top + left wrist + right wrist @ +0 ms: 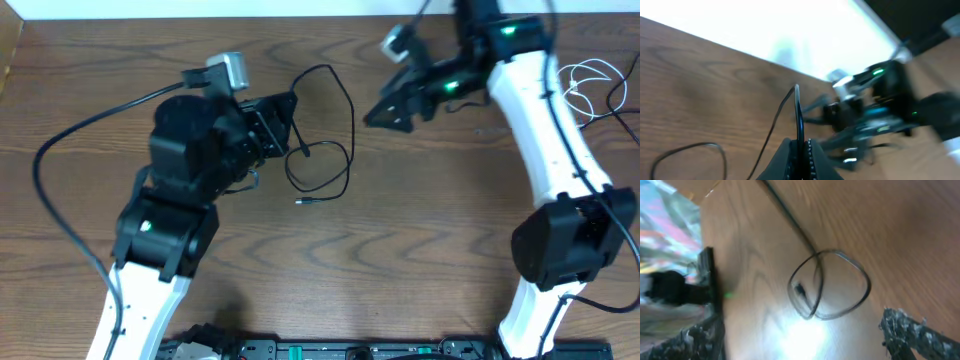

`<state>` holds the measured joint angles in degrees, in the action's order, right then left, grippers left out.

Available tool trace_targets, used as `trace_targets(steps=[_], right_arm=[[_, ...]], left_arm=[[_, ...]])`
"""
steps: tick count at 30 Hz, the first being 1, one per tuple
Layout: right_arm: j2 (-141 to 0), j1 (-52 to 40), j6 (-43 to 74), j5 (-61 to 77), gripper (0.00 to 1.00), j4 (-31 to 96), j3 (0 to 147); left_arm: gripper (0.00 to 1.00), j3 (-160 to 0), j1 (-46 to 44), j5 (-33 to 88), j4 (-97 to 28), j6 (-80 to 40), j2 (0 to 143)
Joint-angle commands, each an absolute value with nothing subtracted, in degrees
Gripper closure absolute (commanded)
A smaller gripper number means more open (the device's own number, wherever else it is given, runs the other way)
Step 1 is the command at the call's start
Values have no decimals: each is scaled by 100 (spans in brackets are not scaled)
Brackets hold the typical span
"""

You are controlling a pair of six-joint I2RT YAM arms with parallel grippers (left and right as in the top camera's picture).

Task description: Untangle cables

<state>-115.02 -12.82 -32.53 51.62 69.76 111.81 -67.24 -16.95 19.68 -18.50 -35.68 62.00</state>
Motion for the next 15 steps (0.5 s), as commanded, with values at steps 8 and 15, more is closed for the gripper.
trace_targets(steps=[8,15], right_arm=[[-11452,-1782,-1970,6453,12,3940,9297],[-11452,-2335,-659,5341,27,2250,8562]], left_arm=[[93,-6753,-1190,2051,-1763,-5339,6051],[92,-6753,-1190,2056,-1590,-5870,6053]])
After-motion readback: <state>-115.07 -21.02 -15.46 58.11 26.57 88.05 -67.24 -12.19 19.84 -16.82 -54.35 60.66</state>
